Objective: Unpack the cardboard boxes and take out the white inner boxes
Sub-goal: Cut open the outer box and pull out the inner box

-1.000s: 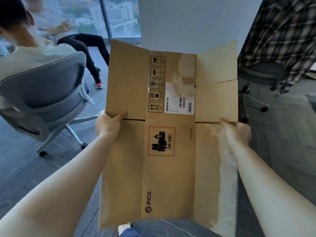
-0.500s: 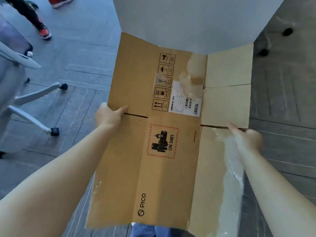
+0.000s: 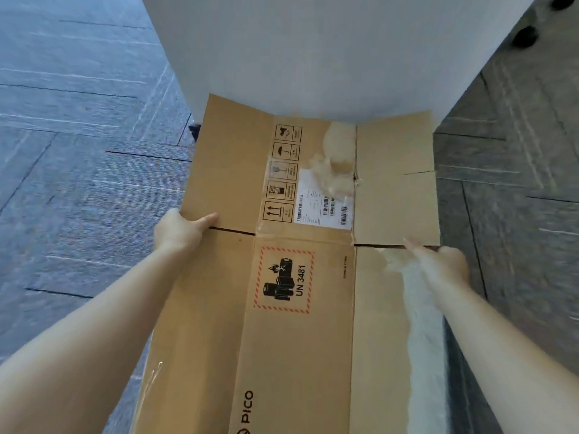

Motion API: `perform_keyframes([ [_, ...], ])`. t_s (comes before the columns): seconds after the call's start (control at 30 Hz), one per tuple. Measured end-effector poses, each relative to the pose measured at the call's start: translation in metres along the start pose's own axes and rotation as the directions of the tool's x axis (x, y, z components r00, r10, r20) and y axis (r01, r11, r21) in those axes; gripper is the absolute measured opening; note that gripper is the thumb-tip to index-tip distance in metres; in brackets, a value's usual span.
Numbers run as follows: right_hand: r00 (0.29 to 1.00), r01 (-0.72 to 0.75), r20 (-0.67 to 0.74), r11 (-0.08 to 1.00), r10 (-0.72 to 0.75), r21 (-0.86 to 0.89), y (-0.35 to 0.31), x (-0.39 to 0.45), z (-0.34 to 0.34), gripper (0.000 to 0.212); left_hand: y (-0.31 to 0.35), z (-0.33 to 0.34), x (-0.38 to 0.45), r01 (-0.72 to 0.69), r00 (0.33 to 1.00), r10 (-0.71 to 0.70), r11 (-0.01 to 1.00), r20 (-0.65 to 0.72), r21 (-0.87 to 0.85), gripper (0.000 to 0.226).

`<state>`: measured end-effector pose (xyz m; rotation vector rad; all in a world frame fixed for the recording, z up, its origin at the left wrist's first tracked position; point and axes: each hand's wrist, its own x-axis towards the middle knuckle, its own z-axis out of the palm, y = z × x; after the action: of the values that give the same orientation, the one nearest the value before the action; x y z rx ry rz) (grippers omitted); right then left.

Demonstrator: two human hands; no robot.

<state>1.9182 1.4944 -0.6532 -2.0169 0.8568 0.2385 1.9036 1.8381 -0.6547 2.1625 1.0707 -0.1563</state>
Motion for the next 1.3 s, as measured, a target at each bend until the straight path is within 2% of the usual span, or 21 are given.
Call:
perform_keyframes([
  [0.1,1.000,-0.018,-0.004,0.999,0.018,-0.032,0.027,0.025,0.028,0.047,-0.021,0.036,0.021,0.016,1.000,-0.016,0.999,0.012,0.029,0.054],
  [0.17,1.000,-0.016,-0.010,0.997,0.015,-0.079,0.036,0.029,0.037,0.031,-0.029,0.048,0.027,0.032,0.999,-0.033,0.999,0.017,0.039,0.051],
  [0.23,1.000,-0.008,-0.024,0.995,0.006,-0.097,0.040,0.030,0.041,0.024,-0.033,0.052,0.029,0.026,0.999,-0.027,0.999,0.018,0.039,0.048],
  [0.33,0.996,0.039,-0.072,0.994,-0.046,-0.105,0.038,0.033,0.043,0.035,-0.031,0.052,0.035,-0.007,1.000,0.007,1.000,-0.002,0.010,0.045],
  [0.43,0.994,0.051,-0.095,0.991,-0.062,-0.121,0.034,0.042,0.045,0.035,-0.022,0.054,0.042,-0.045,0.999,0.045,0.999,-0.011,0.007,0.048],
  [0.53,0.995,0.072,-0.048,0.979,-0.082,-0.193,0.030,0.046,0.047,0.038,-0.019,0.058,0.050,-0.058,0.998,0.057,0.998,0.021,0.018,0.053],
  [0.63,0.994,0.110,0.052,0.954,-0.100,-0.279,0.030,0.044,0.046,0.063,-0.020,0.060,0.054,-0.102,0.994,0.096,0.979,0.043,0.175,0.059],
  [0.73,0.978,0.205,0.126,0.848,-0.164,-0.488,0.029,0.041,0.045,0.076,-0.019,0.058,0.047,-0.175,0.984,0.147,0.863,0.096,0.473,0.073],
  [0.83,0.968,0.250,0.181,0.763,-0.176,-0.596,0.021,0.031,0.035,0.066,-0.007,0.050,0.030,-0.277,0.961,0.207,0.765,0.185,0.581,0.069],
  [0.93,0.956,0.288,0.229,0.727,-0.183,-0.623,0.000,0.007,0.007,0.056,0.019,0.028,-0.005,-0.418,0.908,0.280,0.614,0.311,0.670,0.063],
  [1.1,0.932,0.338,0.321,0.723,-0.168,-0.602,-0.073,-0.063,-0.078,0.051,0.111,-0.044,-0.096,-0.589,0.807,0.356,0.415,0.471,0.694,0.057],
  [1.2,0.922,0.355,0.346,0.735,-0.174,-0.578,-0.138,-0.109,-0.149,0.050,0.193,-0.098,-0.158,-0.677,0.732,0.388,0.328,0.560,0.659,0.057],
  [1.3,0.912,0.395,0.344,0.699,-0.222,-0.596,-0.208,-0.152,-0.231,0.047,0.281,-0.151,-0.221,-0.753,0.648,0.444,0.256,0.618,0.606,0.054],
])
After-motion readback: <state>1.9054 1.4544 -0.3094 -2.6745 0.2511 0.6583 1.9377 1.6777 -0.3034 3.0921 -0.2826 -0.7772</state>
